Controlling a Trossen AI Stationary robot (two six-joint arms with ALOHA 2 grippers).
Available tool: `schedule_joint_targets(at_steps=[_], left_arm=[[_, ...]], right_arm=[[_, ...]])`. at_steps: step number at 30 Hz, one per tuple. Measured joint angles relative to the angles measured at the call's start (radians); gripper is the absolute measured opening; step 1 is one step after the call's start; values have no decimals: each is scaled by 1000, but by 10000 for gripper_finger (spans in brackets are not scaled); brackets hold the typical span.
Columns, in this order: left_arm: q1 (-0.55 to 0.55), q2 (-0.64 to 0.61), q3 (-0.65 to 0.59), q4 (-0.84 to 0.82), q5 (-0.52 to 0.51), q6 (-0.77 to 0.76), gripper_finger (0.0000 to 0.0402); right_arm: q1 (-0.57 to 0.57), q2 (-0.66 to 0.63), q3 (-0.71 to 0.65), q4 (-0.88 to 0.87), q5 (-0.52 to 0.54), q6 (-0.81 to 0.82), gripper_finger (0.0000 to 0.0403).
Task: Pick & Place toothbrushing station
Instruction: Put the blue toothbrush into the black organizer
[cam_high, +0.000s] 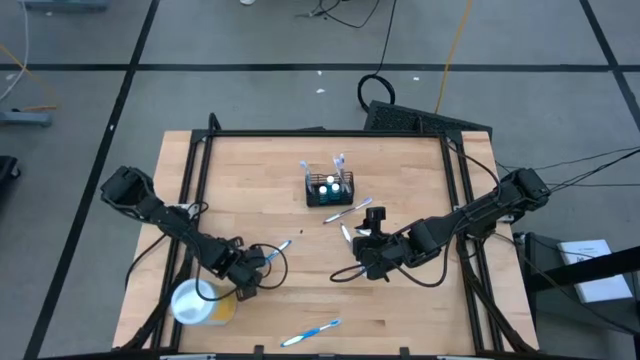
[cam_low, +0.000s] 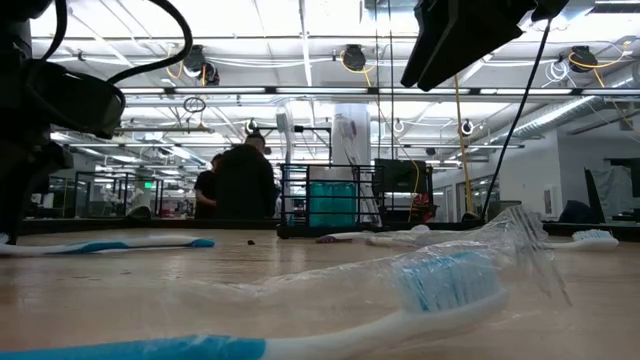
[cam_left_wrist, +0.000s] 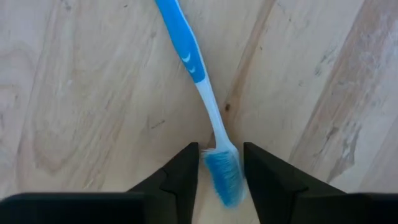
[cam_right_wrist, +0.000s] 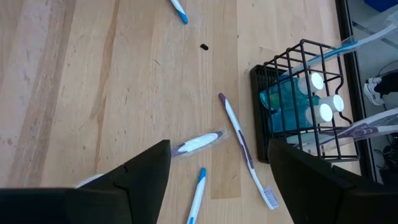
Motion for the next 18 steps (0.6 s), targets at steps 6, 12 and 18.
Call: schedule_joint_targets(at_steps=[6, 12, 18], left_arm=[[0, 0, -1, -14, -22, 23, 26], [3, 0, -1, -13, -48, 86, 18], [53, 8, 43, -3, -121, 208, 18]], right_arm=[[0, 0, 0, 0, 0, 11, 260], [0, 0, 0, 0, 0, 20, 260], [0, 0, 0, 7, 0, 22, 260]])
